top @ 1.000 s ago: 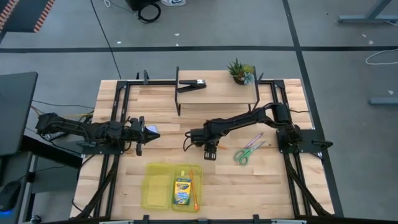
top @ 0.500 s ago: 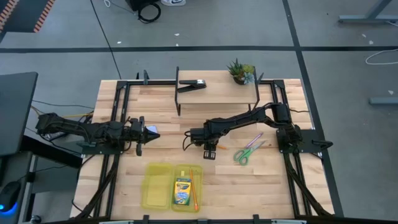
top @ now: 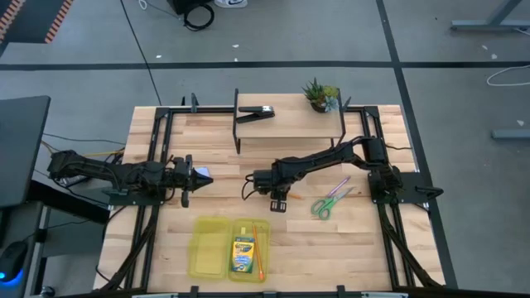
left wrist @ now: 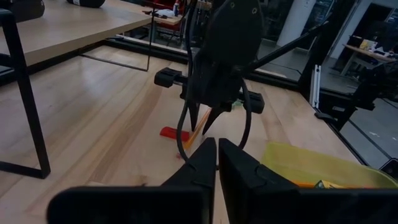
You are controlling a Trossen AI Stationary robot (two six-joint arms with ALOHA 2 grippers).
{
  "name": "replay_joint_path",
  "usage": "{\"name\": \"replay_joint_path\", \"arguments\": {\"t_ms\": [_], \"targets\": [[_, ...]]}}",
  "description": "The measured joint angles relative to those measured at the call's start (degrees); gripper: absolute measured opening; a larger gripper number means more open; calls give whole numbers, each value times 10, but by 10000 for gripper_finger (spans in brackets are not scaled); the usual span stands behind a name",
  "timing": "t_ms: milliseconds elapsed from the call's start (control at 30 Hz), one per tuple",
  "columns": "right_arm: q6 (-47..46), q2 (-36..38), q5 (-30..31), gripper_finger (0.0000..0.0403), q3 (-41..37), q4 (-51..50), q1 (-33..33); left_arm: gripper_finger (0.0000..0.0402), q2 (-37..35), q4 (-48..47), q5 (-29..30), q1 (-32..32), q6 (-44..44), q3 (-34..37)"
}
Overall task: Pack school essentials
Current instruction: Put the orange pencil into the yellow supply box
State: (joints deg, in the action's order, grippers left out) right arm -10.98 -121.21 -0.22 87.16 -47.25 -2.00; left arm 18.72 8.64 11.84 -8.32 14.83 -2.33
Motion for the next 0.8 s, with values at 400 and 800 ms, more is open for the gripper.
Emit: {"name": "replay_joint_path", "arguments": {"t_ms": [400, 800], "targets": [[-12, 4, -11, 83, -27, 23, 5, 31, 0, 0, 0, 0, 0, 0], [-4, 2, -22, 43, -28, 22, 6, 23, 0, 0, 0, 0, 0, 0]]}}
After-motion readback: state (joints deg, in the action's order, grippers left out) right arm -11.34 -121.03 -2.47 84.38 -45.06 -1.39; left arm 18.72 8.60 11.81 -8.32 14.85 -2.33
